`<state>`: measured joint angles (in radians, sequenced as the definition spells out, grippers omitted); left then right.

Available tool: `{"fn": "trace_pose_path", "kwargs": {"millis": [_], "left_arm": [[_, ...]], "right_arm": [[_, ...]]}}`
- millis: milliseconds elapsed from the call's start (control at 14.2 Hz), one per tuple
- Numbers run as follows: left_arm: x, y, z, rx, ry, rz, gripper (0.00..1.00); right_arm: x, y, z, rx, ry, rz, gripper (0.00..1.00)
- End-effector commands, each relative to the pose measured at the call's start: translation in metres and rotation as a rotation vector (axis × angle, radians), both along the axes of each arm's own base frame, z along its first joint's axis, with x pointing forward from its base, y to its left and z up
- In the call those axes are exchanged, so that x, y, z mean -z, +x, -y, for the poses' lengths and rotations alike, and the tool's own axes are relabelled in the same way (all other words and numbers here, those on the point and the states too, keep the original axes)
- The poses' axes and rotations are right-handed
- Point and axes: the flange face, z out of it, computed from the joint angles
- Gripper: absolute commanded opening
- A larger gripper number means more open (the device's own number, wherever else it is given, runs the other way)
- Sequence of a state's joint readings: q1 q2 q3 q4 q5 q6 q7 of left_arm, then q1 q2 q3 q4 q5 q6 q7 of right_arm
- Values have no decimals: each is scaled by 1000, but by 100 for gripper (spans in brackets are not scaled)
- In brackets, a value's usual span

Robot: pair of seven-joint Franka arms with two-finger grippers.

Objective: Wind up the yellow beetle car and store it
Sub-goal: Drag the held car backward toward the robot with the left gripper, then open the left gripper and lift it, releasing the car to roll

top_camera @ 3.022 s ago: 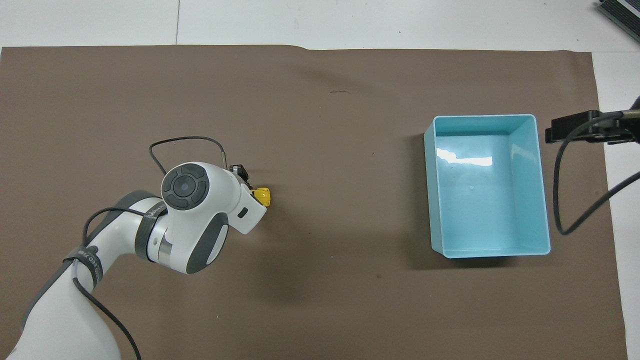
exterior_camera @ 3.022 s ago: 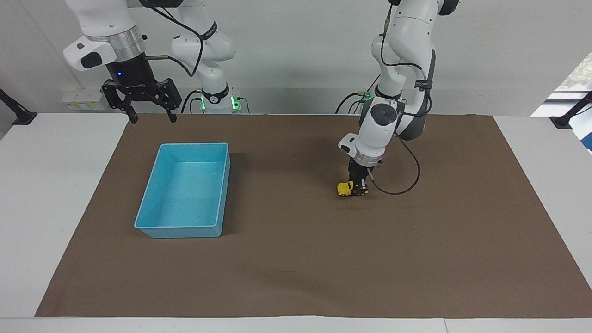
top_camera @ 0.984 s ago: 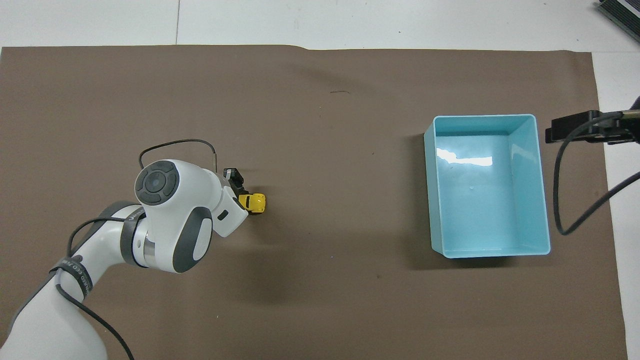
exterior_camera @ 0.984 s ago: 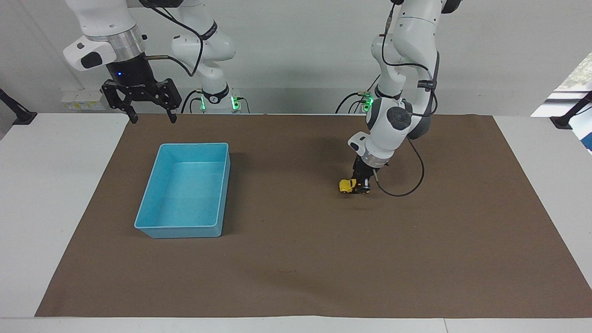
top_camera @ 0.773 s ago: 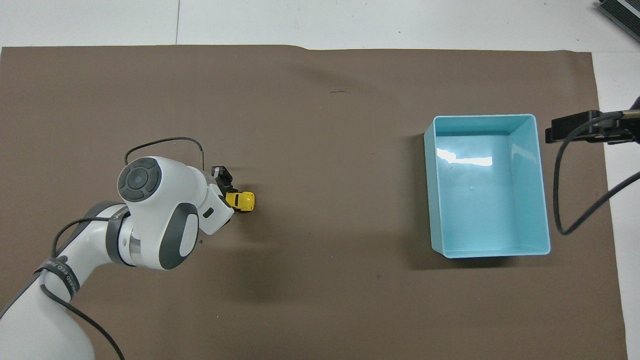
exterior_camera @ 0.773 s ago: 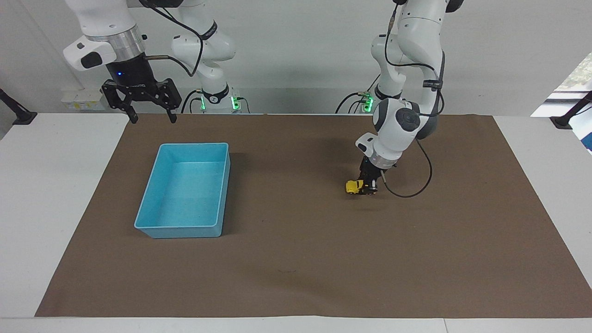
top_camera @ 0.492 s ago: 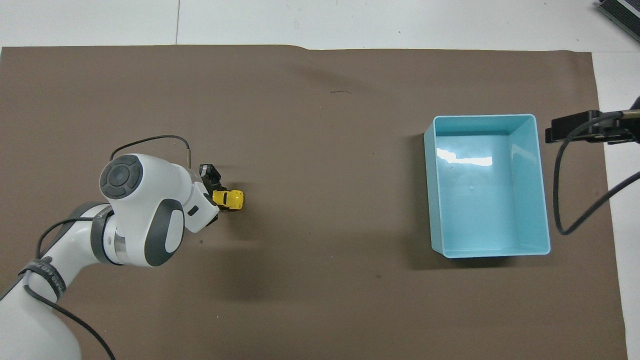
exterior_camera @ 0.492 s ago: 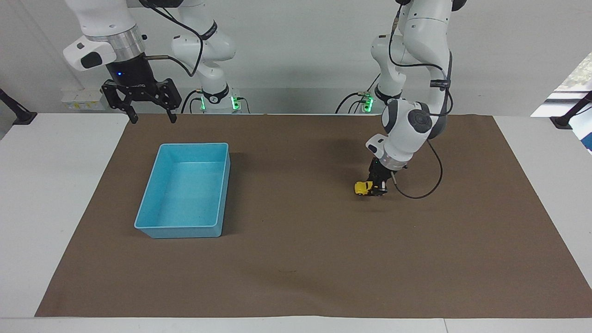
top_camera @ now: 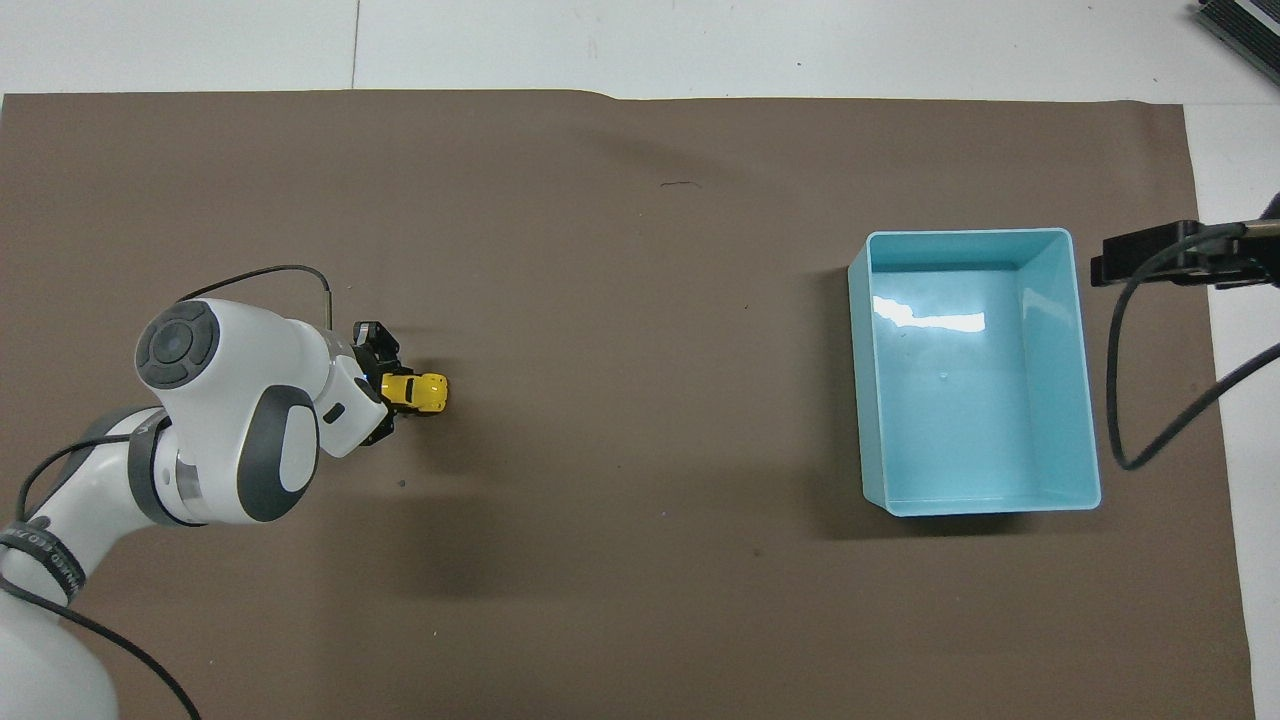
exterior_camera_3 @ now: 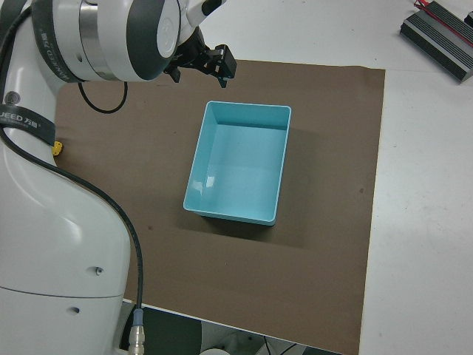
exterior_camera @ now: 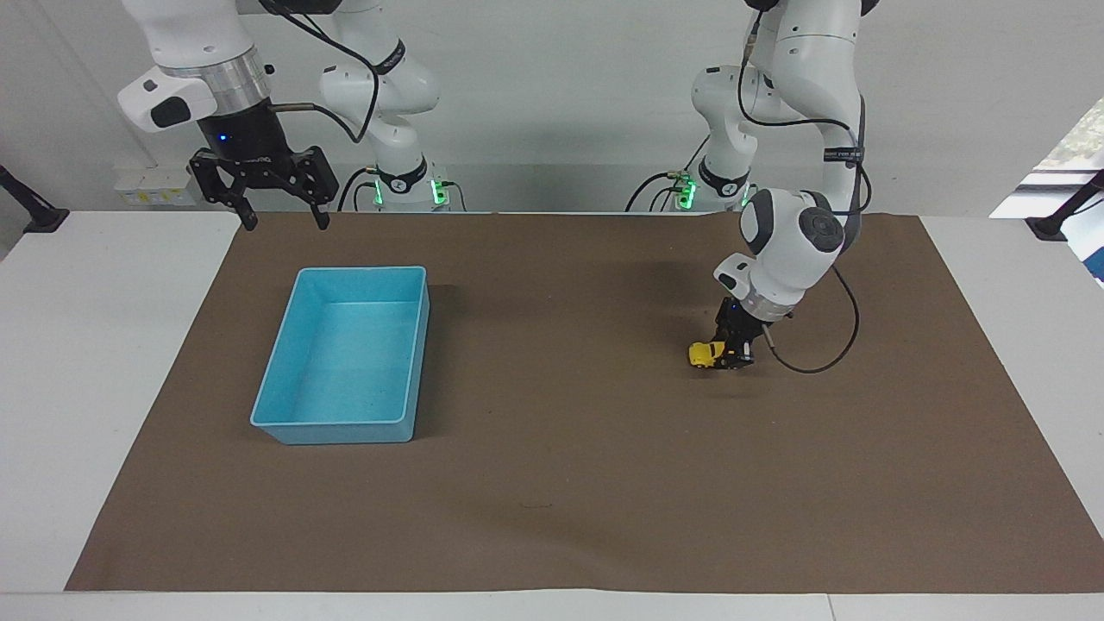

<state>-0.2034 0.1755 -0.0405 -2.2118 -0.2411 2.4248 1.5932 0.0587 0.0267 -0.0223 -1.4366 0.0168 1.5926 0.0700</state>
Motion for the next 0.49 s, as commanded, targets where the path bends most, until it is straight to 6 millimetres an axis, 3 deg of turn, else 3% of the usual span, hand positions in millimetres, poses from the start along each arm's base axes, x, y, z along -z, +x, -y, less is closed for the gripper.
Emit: {"fn": "trace_pose_path", "kwargs": {"millis": [0,70,141,211,422], "left_arm": [[22,0,-18,-5,2,-7,0],[20,2,-17,-3,1,-7,9],[14,1,-14,10,3,-23,86],[4,5,-12,20,1,-39,100],[-43,14,-17,1,-14,-46,100]], "right_arm": [[-2,-5,2,22,15,-1,100],[-2,-5,2,22,15,-1,100],[-2,-5,2,22,15,-1,100],[-2,-5,2,22,15,-1,100],[-2,-5,2,22,15,-1,100]]}}
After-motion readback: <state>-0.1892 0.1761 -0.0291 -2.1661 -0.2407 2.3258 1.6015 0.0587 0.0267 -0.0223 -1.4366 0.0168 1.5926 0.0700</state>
